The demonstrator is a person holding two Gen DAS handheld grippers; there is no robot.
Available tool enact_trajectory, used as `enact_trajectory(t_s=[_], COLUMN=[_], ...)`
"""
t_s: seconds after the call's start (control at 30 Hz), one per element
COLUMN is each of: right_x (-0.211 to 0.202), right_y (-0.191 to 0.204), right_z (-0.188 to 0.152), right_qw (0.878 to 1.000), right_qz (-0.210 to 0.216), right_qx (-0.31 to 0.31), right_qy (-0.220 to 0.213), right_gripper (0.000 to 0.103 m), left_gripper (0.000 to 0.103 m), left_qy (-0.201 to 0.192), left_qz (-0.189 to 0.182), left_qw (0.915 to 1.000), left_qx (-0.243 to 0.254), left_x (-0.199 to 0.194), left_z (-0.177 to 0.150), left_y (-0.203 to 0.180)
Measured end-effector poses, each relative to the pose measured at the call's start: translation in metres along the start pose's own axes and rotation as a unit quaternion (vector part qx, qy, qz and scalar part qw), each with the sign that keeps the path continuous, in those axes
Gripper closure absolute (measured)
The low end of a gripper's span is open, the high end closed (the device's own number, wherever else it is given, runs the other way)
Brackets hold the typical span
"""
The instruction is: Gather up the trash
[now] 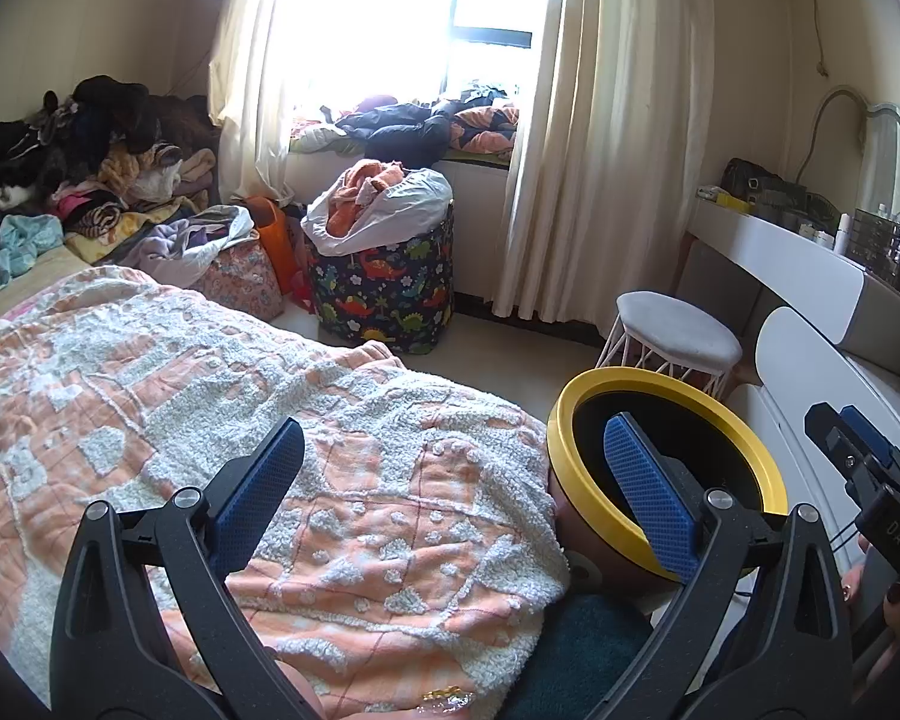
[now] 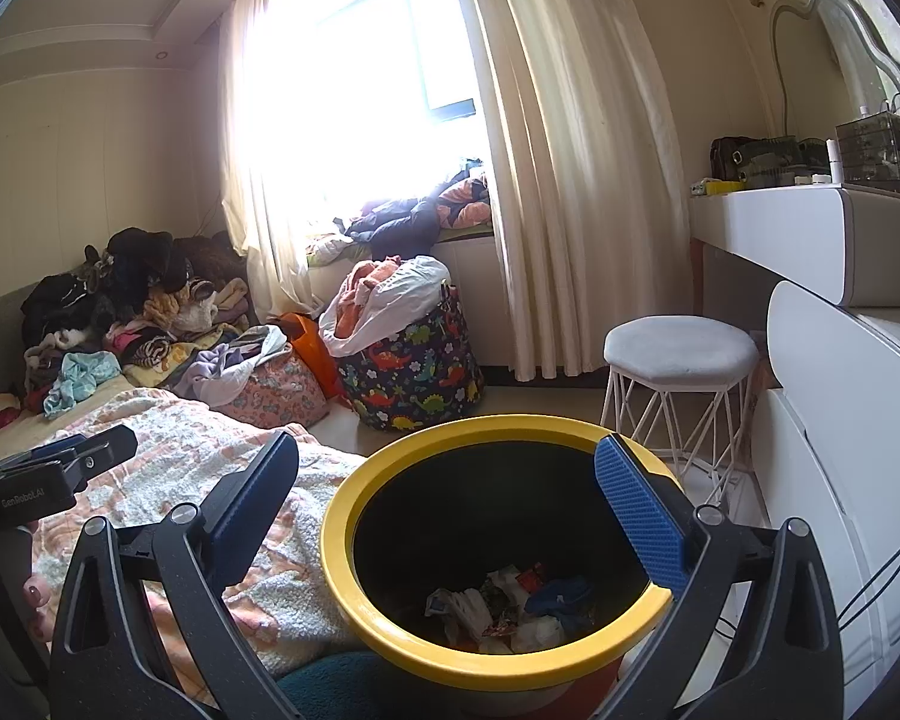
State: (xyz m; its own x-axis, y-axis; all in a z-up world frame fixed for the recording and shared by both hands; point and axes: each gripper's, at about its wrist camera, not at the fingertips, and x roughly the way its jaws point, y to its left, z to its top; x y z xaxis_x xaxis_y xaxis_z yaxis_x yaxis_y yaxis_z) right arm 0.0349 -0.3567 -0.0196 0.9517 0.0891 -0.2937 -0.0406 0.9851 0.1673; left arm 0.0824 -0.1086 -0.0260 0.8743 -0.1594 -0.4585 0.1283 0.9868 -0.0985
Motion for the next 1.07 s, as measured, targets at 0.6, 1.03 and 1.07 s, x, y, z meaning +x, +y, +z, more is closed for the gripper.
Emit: enact_trajectory(t_s=[0.6,1.03,1.07], right_x=[0.005,0.086,0.095], right_y=[0.012,0.298,0.333], right_z=[0.008,-0.021,-0.04], right_qw=[0.999,0.871,0.842], right_qz=[0.025,0.381,0.408], right_qx=[-0.021,-0.208,-0.235], right_qy=[0.004,0.229,0.264], right_gripper=[0.007,0.006,0.006], left_gripper=[0.011,0.011,0.011], left_qy=[0.01,0.073,0.084], left_qz=[0.044,0.342,0.376], left_qw=[0.9987,0.9204,0.9044], left_qx=[-0.023,-0.176,-0.185], left_x=[-0.002,-0.097,-0.11], left_z=[0.001,-0.052,-0.064], left_y=[0.012,0.27,0.294])
